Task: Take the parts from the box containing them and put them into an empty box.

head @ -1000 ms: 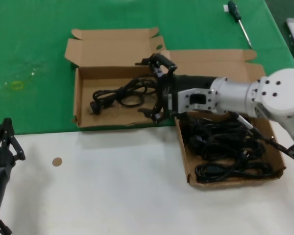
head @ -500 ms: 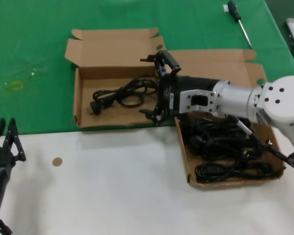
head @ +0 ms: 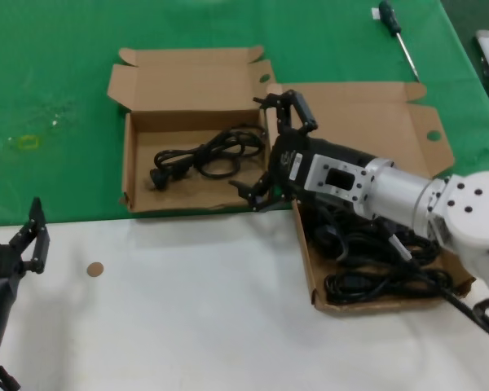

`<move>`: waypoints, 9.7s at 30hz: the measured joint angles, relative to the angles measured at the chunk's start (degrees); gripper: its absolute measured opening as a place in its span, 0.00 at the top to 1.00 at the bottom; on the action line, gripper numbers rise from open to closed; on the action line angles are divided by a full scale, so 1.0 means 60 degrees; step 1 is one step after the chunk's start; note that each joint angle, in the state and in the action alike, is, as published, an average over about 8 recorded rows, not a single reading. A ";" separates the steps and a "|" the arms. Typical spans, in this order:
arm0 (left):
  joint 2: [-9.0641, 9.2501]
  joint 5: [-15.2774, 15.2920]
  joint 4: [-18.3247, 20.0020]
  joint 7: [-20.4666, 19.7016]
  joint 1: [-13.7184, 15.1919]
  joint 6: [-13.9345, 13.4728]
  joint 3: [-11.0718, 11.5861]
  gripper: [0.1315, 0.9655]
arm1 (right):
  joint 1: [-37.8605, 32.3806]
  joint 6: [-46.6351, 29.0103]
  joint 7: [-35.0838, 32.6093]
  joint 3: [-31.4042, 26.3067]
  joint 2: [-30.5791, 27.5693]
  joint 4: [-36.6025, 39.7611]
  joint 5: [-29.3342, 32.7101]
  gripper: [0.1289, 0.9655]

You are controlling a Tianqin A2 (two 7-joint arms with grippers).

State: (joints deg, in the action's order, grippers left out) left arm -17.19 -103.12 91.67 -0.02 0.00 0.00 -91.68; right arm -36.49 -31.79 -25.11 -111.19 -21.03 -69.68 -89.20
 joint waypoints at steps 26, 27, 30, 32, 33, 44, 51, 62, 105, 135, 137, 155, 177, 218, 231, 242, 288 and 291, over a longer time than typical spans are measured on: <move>0.0000 0.0000 0.0000 0.0003 0.0000 0.0000 0.0000 0.16 | 0.2710 0.2359 0.1863 0.1449 0.0285 -0.1632 -0.1034 0.00; 0.0000 0.0000 0.0000 0.0003 0.0000 0.0000 0.0000 0.16 | 0.2816 0.2451 0.1936 0.1505 0.0296 -0.1696 -0.1075 0.00; 0.0000 0.0000 0.0000 0.0002 0.0000 0.0000 0.0000 0.13 | 0.3133 0.2728 0.2154 0.1675 0.0330 -0.1887 -0.1196 0.00; 0.0000 -0.0001 0.0000 0.0002 0.0000 0.0000 0.0000 0.10 | 0.3341 0.2912 0.2300 0.1788 0.0352 -0.2015 -0.1277 0.00; 0.0000 -0.0001 0.0000 0.0002 0.0000 0.0000 0.0000 0.08 | 0.3447 0.3005 0.2373 0.1845 0.0363 -0.2079 -0.1317 0.00; 0.0000 -0.0002 0.0000 0.0002 0.0000 0.0000 0.0000 0.00 | 0.4597 0.4003 0.3161 0.2457 0.0483 -0.2768 -0.1754 0.00; 0.0000 -0.0002 0.0000 0.0002 0.0000 0.0000 0.0000 0.00 | 0.5333 0.4643 0.3666 0.2851 0.0561 -0.3212 -0.2035 0.00; 0.0000 -0.0002 0.0000 0.0002 0.0000 0.0000 0.0001 0.00 | 0.5815 0.5068 0.4002 0.3111 0.0611 -0.3506 -0.2220 0.00; 0.0000 -0.0002 0.0000 0.0003 0.0000 0.0000 0.0000 0.00 | 0.5818 0.5070 0.4004 0.3112 0.0612 -0.3507 -0.2221 0.00; 0.0000 -0.0002 0.0000 0.0003 0.0000 0.0000 0.0000 0.00 | 0.5818 0.5070 0.4004 0.3112 0.0612 -0.3507 -0.2221 0.00; 0.0000 -0.0002 0.0000 0.0003 0.0000 0.0000 0.0000 0.00 | 0.5818 0.5070 0.4004 0.3112 0.0612 -0.3507 -0.2221 0.00; 0.0000 -0.0002 0.0000 0.0003 0.0000 0.0000 0.0000 0.00 | 0.5818 0.5070 0.4004 0.3112 0.0612 -0.3507 -0.2221 0.00; 0.0000 -0.0002 0.0000 0.0003 0.0000 0.0000 0.0000 0.00 | 0.5818 0.5070 0.4004 0.3112 0.0612 -0.3507 -0.2221 0.00; 0.0000 -0.0002 0.0000 0.0003 0.0000 0.0000 0.0000 0.00 | 0.5818 0.5070 0.4004 0.3112 0.0612 -0.3507 -0.2221 0.00; 0.0000 -0.0002 0.0000 0.0003 0.0000 0.0000 0.0000 0.00 | 0.5818 0.5070 0.4004 0.3112 0.0612 -0.3507 -0.2221 0.00; 0.0000 -0.0002 0.0000 0.0003 0.0000 0.0000 0.0000 0.00 | 0.5818 0.5070 0.4004 0.3112 0.0612 -0.3507 -0.2221 0.00; 0.0000 -0.0002 0.0000 0.0003 0.0000 0.0000 0.0000 0.00 | 0.5818 0.5070 0.4004 0.3112 0.0612 -0.3507 -0.2221 0.00; 0.0000 -0.0002 0.0000 0.0003 0.0000 0.0000 0.0000 0.00 | 0.5818 0.5070 0.4004 0.3112 0.0612 -0.3507 -0.2221 0.00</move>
State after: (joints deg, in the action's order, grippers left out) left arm -17.19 -103.13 91.67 0.00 0.00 0.00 -91.67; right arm -1.58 -1.37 -1.09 -92.52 -17.35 -90.72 -102.53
